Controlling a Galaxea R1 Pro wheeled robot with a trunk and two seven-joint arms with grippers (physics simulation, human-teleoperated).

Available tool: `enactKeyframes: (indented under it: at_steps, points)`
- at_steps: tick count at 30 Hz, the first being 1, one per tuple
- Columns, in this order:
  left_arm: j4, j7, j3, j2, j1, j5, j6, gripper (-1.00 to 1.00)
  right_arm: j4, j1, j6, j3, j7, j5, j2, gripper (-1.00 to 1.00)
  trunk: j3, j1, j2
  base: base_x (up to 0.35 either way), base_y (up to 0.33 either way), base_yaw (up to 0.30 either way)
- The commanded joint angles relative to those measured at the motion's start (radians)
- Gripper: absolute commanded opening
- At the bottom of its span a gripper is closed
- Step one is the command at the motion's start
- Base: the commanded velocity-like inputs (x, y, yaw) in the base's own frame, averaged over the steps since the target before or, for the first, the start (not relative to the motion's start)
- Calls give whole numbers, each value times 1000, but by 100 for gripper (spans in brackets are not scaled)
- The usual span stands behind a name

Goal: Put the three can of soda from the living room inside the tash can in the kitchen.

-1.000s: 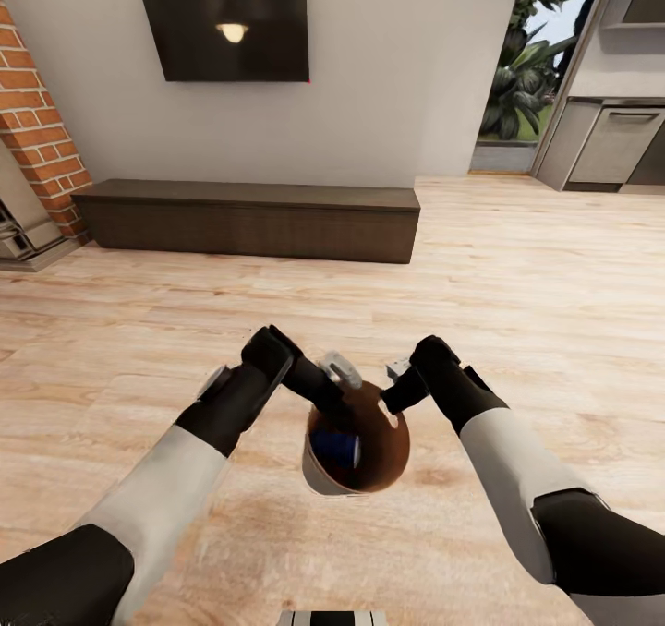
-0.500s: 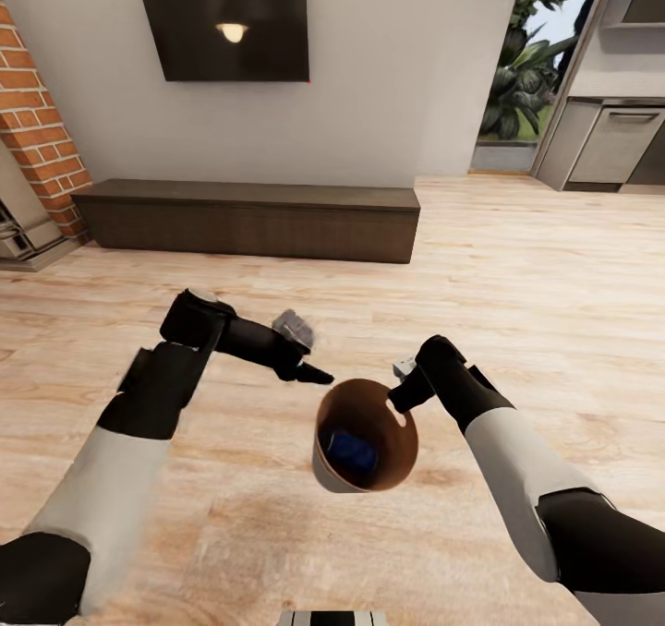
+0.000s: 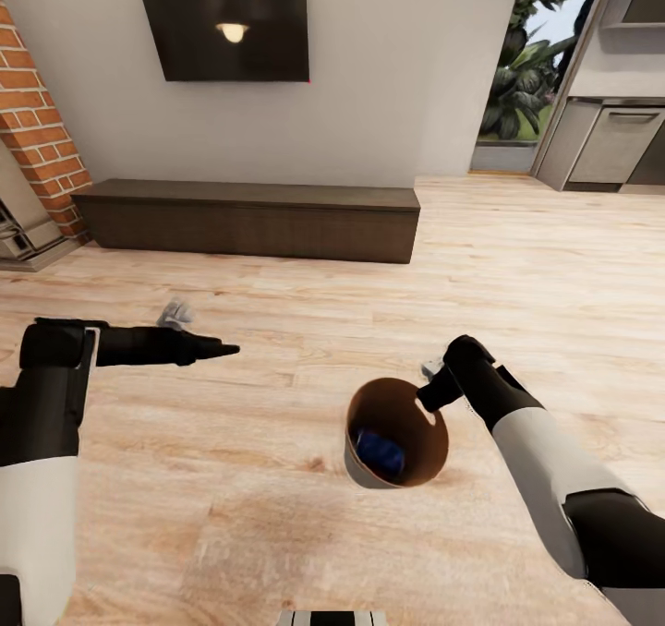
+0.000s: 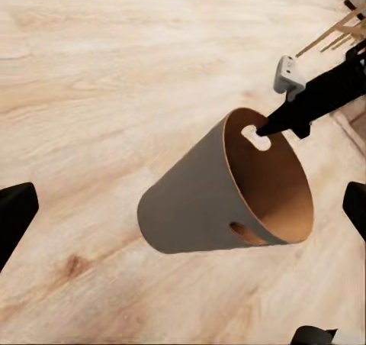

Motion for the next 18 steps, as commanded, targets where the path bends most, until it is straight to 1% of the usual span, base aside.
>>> enactKeyframes:
  at_steps: [1,2,3,4,5,7,9,13,18]
  points:
    - [8,0,17,3,19,0,-10,100,0,0,16,-1,6,-44,-15,-100,0,0,0,0,0,0]
    - [29,19,42,5,54,0,-51,100,-2,0,16,-1,7,-45,-48,-100,0,0,0,0,0,0]
    - [40,41,51,4,69,0,-71,100,-2,0,16,-1,7,-45,-64,-100,0,0,0,0,0,0]
    - [45,39,56,-2,74,4,-64,100,-8,-5,6,-7,11,-39,-69,-100,0,0,0,0,0,0]
    - [51,39,58,-2,80,4,-59,100,-9,-9,-1,-10,14,-6,-73,-100,0,0,0,0,0,0]
    - [62,38,58,-1,83,4,-47,100,-13,-9,-27,-20,19,58,-73,-100,0,0,0,0,0,0]
    - [73,38,58,-1,83,4,-42,100,-13,-9,-38,-24,23,98,-73,-100,0,0,0,0,0,0]
    - [94,38,58,-1,83,4,-42,100,-13,-9,-42,-24,23,136,-73,-100,0,0,0,0,0,0]
    - [94,38,58,-1,83,4,-42,100,-13,-9,-40,-24,23,168,-73,-100,0,0,0,0,0,0]
